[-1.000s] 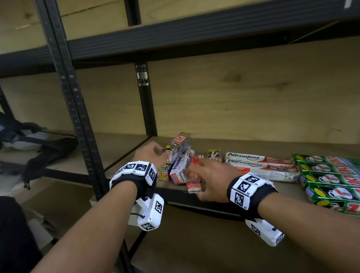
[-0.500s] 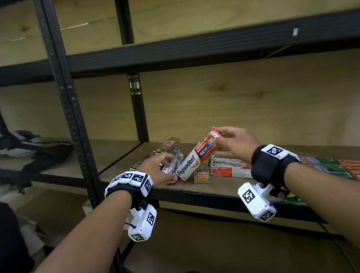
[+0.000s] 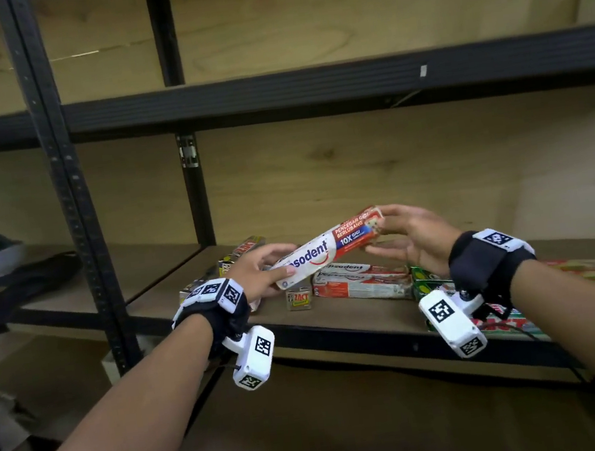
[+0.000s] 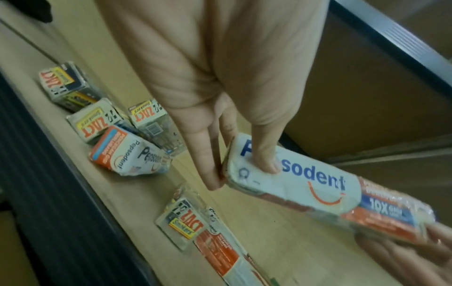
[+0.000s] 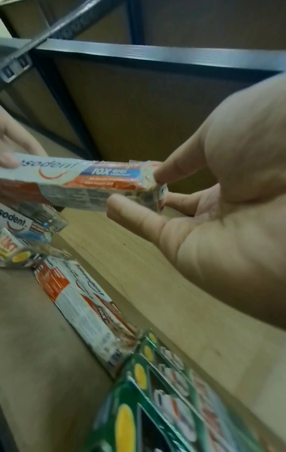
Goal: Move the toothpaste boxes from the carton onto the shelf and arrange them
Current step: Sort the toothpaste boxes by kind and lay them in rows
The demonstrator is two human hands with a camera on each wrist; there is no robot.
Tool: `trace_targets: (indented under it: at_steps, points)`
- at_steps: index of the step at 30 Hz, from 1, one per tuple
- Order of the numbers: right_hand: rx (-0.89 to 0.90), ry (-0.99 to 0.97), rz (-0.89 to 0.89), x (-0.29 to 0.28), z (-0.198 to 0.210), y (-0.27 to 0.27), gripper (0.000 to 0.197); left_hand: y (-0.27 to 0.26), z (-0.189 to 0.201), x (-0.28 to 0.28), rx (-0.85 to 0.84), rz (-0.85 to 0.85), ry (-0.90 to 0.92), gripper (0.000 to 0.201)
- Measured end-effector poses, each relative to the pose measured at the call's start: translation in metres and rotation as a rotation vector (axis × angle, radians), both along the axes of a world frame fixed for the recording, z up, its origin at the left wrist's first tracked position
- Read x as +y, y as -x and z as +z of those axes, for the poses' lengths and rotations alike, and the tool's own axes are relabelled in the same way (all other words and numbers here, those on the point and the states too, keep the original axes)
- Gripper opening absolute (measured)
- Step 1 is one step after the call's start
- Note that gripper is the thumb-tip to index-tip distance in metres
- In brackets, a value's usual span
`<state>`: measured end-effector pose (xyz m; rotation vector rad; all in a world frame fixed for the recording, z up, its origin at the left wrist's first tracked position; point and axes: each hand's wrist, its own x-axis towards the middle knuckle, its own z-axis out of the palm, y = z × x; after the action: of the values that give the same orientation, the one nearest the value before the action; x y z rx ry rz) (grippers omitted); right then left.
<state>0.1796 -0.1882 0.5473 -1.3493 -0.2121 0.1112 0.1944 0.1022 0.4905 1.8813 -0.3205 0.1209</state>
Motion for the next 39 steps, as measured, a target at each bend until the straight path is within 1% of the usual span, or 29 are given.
trace_targets:
  at_steps: [2,4,6,7,9,10,11,12,13,14,16,18,20,24,26,29,31,34,37,39]
  points:
    - [-0.010,0.156,0.012,-0.014,0.002,-0.001,0.054,-0.001,-0.001,-0.004,0.062,-0.058,0.162,0.038]
    - [-0.060,0.395,0.017,-0.026,0.002,-0.001,0.065,-0.003,-0.003,-0.010,0.103,-0.090,0.270,0.034]
    - [-0.097,0.639,-0.018,-0.033,0.001,-0.002,0.060,-0.004,-0.002,-0.020,0.117,-0.092,0.281,0.030]
    - [-0.098,0.719,-0.048,-0.035,0.000,-0.004,0.057,-0.004,-0.001,-0.026,0.120,-0.100,0.273,0.030]
    - [-0.093,0.824,-0.101,-0.042,-0.002,-0.009,0.052,-0.005,-0.001,-0.034,0.139,-0.128,0.249,0.035]
    - [-0.087,0.866,-0.116,-0.047,-0.002,-0.012,0.049,-0.007,-0.003,-0.035,0.143,-0.142,0.220,0.042]
    - [-0.072,0.896,-0.121,-0.052,-0.002,-0.015,0.047,-0.009,-0.005,-0.037,0.121,-0.146,0.159,0.053]
    - [-0.050,0.913,-0.120,-0.057,-0.002,-0.016,0.045,-0.011,-0.006,-0.038,0.071,-0.130,0.056,0.062]
    - [-0.032,0.931,-0.119,-0.062,-0.002,-0.017,0.043,-0.013,-0.008,-0.040,0.017,-0.103,-0.057,0.067]
    - [-0.030,0.970,-0.121,-0.066,-0.003,-0.018,0.042,-0.015,-0.010,-0.044,-0.025,-0.070,-0.147,0.065]
    - [-0.057,1.086,-0.118,-0.072,-0.006,-0.018,0.036,-0.019,-0.012,-0.054,-0.083,-0.018,-0.252,0.054]
    - [-0.072,1.180,-0.103,-0.075,-0.013,-0.021,0.031,-0.024,-0.016,-0.064,-0.138,0.041,-0.404,0.046]
    - [-0.065,1.245,-0.078,-0.076,-0.019,-0.026,0.033,-0.029,-0.020,-0.069,-0.162,0.079,-0.538,0.044]
    - [-0.054,1.369,-0.055,-0.073,-0.027,-0.035,0.044,-0.042,-0.026,-0.067,-0.171,0.109,-0.722,0.042]
    - [-0.083,1.441,-0.051,-0.065,-0.027,-0.038,0.049,-0.047,-0.026,-0.065,-0.189,0.153,-0.842,0.041]
    - [-0.159,1.597,-0.039,-0.052,-0.031,-0.041,0.052,-0.053,-0.026,-0.061,-0.192,0.205,-1.051,0.043]
    - [-0.187,1.698,-0.016,-0.042,-0.034,-0.046,0.048,-0.056,-0.028,-0.059,-0.199,0.195,-1.131,0.046]
    - [-0.177,1.845,0.029,-0.035,-0.037,-0.064,0.047,-0.058,-0.031,-0.059,-0.181,0.145,-1.158,0.047]
    - [-0.152,1.893,0.059,-0.032,-0.036,-0.078,0.047,-0.063,-0.029,-0.060,-0.205,0.106,-1.173,0.049]
    - [-0.169,1.894,0.101,-0.031,-0.034,-0.084,0.049,-0.067,-0.025,-0.061,-0.246,0.028,-1.163,0.051]
